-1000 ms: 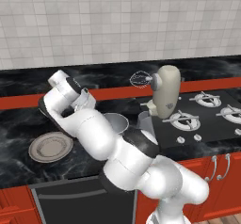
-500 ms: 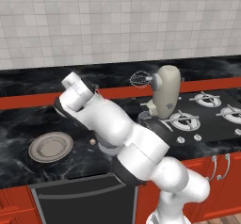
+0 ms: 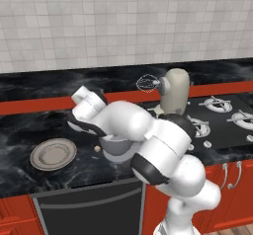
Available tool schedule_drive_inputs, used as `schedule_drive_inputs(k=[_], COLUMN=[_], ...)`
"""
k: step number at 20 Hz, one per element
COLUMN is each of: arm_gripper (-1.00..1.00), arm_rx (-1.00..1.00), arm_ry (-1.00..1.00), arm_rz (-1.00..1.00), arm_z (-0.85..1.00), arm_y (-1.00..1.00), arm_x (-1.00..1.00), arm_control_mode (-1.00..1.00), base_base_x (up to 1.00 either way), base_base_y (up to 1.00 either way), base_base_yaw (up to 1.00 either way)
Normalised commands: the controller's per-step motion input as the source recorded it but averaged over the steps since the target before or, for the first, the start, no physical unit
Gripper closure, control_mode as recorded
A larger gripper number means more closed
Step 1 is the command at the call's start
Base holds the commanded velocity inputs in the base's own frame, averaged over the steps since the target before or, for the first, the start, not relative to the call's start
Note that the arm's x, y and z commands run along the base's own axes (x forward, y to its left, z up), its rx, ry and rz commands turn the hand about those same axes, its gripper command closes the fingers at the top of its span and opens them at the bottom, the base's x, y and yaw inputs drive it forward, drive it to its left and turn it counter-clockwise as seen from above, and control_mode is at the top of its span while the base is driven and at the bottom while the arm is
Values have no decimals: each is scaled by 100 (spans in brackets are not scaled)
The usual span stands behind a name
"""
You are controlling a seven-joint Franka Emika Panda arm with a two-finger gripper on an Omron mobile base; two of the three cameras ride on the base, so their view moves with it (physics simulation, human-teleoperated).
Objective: Add butter and sugar cubes to the stand mixer bowl and then turn on the stand mixer to begin making frosting.
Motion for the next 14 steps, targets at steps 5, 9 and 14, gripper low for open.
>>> schedule_drive_inputs(k=[5, 9, 14], arm_gripper=[-100, -100, -100], arm_rx=[0, 0, 0], arm_ry=[0, -3, -7], arm_rz=[0, 0, 0], arm_z=[-15, 2, 35], arm_y=[-1, -1, -2], arm_x=[0, 0, 0], arm_control_mode=[-100, -100, -100], base_base_x=[0, 0, 0], base_base_y=[0, 0, 0], base_base_yaw=[0, 0, 0])
